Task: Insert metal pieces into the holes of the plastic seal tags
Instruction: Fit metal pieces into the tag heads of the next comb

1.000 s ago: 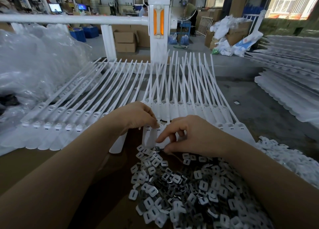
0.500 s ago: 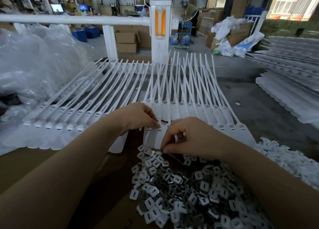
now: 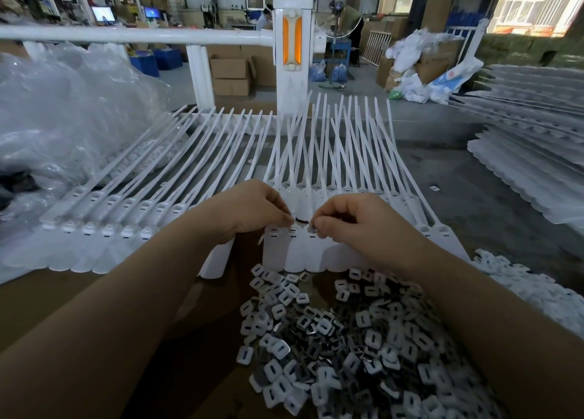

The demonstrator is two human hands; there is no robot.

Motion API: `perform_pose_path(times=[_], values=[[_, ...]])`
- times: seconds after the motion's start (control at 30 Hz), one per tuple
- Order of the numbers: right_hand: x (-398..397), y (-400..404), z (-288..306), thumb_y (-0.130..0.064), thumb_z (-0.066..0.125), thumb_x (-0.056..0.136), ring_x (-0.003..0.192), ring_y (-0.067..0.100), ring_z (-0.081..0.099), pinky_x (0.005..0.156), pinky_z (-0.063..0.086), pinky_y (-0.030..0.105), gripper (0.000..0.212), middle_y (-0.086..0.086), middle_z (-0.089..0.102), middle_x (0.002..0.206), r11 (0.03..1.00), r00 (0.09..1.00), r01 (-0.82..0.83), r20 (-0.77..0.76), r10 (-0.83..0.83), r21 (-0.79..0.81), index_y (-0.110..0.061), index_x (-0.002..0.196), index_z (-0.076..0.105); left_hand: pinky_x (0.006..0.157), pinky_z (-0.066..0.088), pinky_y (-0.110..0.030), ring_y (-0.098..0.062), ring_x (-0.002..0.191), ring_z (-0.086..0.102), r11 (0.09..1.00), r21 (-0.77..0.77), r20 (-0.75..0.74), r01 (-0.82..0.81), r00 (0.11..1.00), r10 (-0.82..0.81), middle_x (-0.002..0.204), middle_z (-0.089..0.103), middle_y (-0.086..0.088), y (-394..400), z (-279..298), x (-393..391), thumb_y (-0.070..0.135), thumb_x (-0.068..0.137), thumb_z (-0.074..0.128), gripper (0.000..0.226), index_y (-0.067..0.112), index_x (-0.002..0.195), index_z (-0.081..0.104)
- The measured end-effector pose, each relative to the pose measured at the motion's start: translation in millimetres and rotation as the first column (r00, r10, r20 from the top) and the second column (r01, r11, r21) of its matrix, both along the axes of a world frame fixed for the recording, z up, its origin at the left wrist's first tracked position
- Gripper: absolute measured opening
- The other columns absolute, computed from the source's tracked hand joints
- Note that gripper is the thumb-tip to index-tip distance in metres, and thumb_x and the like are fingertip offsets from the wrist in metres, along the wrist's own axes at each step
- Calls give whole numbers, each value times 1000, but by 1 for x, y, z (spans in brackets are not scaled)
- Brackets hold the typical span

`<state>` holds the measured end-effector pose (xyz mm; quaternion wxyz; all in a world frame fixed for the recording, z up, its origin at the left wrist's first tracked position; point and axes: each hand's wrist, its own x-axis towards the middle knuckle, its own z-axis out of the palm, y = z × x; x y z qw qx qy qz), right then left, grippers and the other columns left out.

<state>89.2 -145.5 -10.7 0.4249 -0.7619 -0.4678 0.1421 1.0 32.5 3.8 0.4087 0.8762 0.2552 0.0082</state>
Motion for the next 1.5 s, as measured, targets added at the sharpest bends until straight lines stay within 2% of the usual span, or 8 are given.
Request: perform_pose_path(times=[0.1, 0.2, 0.33, 0.6, 0.83, 1.07, 1.37, 1.5], values=[[3, 0, 1, -23, 64, 91, 62, -2, 60, 59, 50, 14, 15, -16, 69, 69, 998, 998, 49, -41, -48, 44, -31, 79, 68, 65, 49, -20, -1, 73, 66, 999, -24, 32, 47, 998, -46, 74, 73, 12, -2, 8, -2, 26, 84, 75, 5, 21, 85, 76], [5, 1, 0, -23, 65, 91, 59, -6, 58, 58, 46, 9, 10, -9, 69, 69, 995, 992, 84, -98, -78, 59, -25, 82, 69, 88, 46, -32, -10, 91, 65, 986, -133, 57, 101, 994, -94, 85, 75, 8, -6, 16, -5, 24, 84, 74, 10, 17, 90, 77], [7, 1, -1, -28, 64, 91, 59, -4, 58, 59, 47, 10, 11, -7, 69, 71, 993, 989, 112, -100, -108, 33, -24, 82, 69, 98, 41, -36, -13, 94, 62, 960, -227, 85, 164, 985, -148, 82, 74, 6, -12, 20, -8, 25, 82, 74, 14, 13, 90, 76], [5, 1, 0, -28, 61, 94, 61, -4, 57, 63, 45, 14, 13, -10, 67, 69, 994, 987, 104, -123, -99, 34, -22, 84, 68, 93, 38, -33, -2, 82, 61, 960, -184, 73, 210, 977, -200, 76, 71, 12, -14, 18, -5, 26, 86, 71, 12, 15, 89, 76], [4, 1, 2, -30, 59, 95, 61, -1, 56, 67, 47, 22, 18, -7, 65, 71, 994, 988, 107, -112, -106, 9, -17, 87, 69, 99, 41, -34, -15, 100, 63, 958, -142, 100, 248, 967, -236, 95, 73, -3, -16, 15, -3, 20, 86, 68, 10, 12, 90, 74], [5, 1, 3, -19, 62, 91, 57, -5, 55, 57, 43, 11, 10, -8, 64, 67, 993, 980, 108, -173, -99, 44, -18, 83, 69, 87, 37, -32, -9, 84, 58, 957, -144, 138, 252, 963, -233, 77, 67, 7, -15, 15, -3, 18, 87, 67, 10, 19, 78, 71], [4, 1, 1, -24, 61, 92, 62, 9, 54, 65, 49, 28, 13, 6, 66, 73, 993, 990, 119, -81, -117, 22, -22, 80, 68, 85, 41, -29, -1, 79, 64, 960, -101, 150, 263, 957, -247, 79, 72, 9, -15, 15, -2, 29, 86, 70, 12, 18, 86, 75], [9, 3, -2, -24, 61, 92, 54, -3, 53, 55, 41, 11, 14, -9, 62, 67, 977, 976, 214, 45, -215, 26, -28, 78, 64, 93, 46, -37, -12, 88, 64, 978, -77, 151, 195, 972, -182, 82, 72, 5, -15, 13, 0, 28, 84, 72, 12, 17, 84, 75]])
